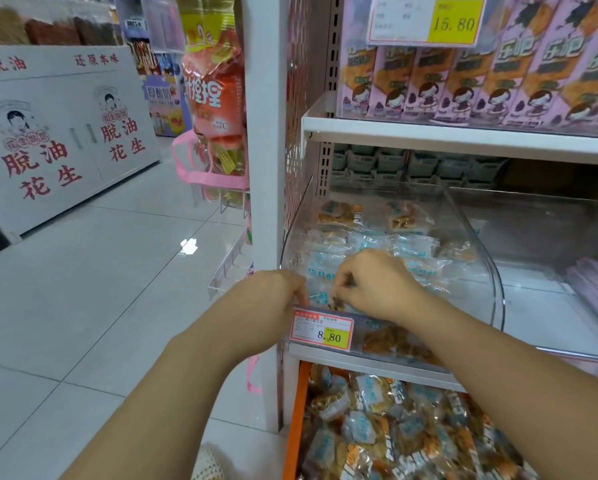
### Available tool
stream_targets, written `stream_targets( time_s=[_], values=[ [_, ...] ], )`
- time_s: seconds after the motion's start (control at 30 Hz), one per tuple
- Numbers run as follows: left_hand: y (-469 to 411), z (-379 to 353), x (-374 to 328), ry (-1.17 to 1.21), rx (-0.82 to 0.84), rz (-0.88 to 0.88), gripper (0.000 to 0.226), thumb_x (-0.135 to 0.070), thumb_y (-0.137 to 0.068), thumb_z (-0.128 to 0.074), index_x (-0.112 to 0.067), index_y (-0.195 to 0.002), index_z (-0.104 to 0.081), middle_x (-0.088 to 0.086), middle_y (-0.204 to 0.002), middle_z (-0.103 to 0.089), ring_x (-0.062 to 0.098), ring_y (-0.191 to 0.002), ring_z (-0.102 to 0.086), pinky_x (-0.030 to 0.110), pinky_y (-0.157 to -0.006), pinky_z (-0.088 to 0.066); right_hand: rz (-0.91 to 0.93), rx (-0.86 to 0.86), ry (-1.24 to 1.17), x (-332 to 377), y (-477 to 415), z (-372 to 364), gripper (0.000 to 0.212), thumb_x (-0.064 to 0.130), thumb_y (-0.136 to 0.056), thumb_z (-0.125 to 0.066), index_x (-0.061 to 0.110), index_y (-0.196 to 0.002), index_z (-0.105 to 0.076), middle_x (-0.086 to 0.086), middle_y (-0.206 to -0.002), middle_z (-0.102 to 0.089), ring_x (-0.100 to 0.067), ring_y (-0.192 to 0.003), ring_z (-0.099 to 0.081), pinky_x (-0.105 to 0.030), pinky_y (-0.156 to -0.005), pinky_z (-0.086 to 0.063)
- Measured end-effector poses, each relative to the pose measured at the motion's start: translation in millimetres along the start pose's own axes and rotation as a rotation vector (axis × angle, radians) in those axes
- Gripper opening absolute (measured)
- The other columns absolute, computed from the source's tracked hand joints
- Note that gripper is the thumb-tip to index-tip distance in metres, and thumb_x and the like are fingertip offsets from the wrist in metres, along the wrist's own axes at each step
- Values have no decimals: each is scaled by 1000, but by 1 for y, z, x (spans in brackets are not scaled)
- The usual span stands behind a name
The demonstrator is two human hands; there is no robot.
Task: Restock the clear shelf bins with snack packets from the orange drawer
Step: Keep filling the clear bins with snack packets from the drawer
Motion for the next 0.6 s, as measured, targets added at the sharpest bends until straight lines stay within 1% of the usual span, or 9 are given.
stream_targets(
  time_s=[0.07, 0.1, 0.17, 0.23, 0.3, 0.4, 0.47, 0.53, 0.6],
  values=[
    [-1, -3, 1, -15, 0, 22, 39, -6, -93, -45, -25, -125, -55, -2, -129, -58, 13, -81, -52, 15, -58, -41, -18, 1, 11, -1, -3, -1, 12, 31, -85, -65, 26, -77, -73, 10, -86, -70, -15, -87, -61, -28, -81, -45],
    [0, -6, 0, -28, 7, 24, 43, -6, -93, -45, -26, -130, -52, -2, -130, -57, 13, -83, -52, 16, -60, -42, -6, 7, 26, 1, -3, -2, 12, 28, -85, -64, 24, -79, -74, 9, -87, -71, -17, -88, -61, -27, -81, -44],
    [0, -10, -3, -45, 12, 12, 48, -5, -92, -46, -25, -136, -49, -2, -135, -53, 15, -97, -56, 21, -74, -47, 32, 28, 58, 7, -3, -2, 12, 23, -86, -63, 20, -81, -74, 5, -87, -71, -18, -87, -61, -24, -78, -38],
    [0, -12, -8, -100, 12, -32, 47, -4, -92, -46, -23, -134, -52, -3, -141, -47, 16, -116, -52, 26, -92, -47, 71, 58, 80, 11, -2, -3, 13, 15, -84, -61, 17, -80, -74, 2, -85, -72, -18, -85, -62, -22, -75, -34],
    [1, -15, -12, -167, 18, -70, 46, -4, -91, -44, -23, -132, -55, -5, -143, -42, 16, -123, -48, 31, -100, -44, 98, 95, 96, 13, 0, -6, 15, 12, -82, -60, 16, -81, -74, 3, -85, -72, -16, -85, -63, -20, -74, -35],
    [-1, -18, -6, -167, 21, -27, 42, -6, -90, -44, -24, -124, -59, -3, -132, -52, 20, -114, -55, 36, -94, -49, 123, 132, 94, 14, 2, -10, 12, 15, -84, -62, 17, -84, -74, 4, -90, -72, -14, -88, -63, -20, -81, -37],
    [-2, -16, -2, -152, 22, 22, 40, -8, -90, -44, -26, -121, -60, -1, -125, -58, 21, -106, -58, 36, -86, -53, 121, 175, 32, 13, 3, -14, 11, 16, -85, -64, 16, -88, -75, 4, -95, -73, -13, -90, -64, -23, -85, -46],
    [-2, -16, -3, -143, 39, 51, 41, -9, -91, -43, -28, -125, -58, 0, -126, -59, 22, -106, -59, 36, -84, -54, 121, 240, -26, 9, 7, -15, 12, 22, -85, -67, 17, -93, -75, 3, -98, -72, -13, -92, -64, -31, -86, -51],
    [0, -11, -6, -134, 11, 61, 44, -9, -92, -42, -30, -129, -55, 1, -129, -59, 22, -107, -60, 37, -85, -54, 107, 203, -98, 2, 13, 1, 18, 32, -86, -67, 22, -100, -73, 6, -103, -70, -10, -94, -62, -34, -89, -51]
  ],
)
Point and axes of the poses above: each hand's wrist, its own y-axis away from the middle knuckle, its own z-axis out of the back of the hand, x = y × z, the point moved 9 cm from there along -y, towards the middle knuckle
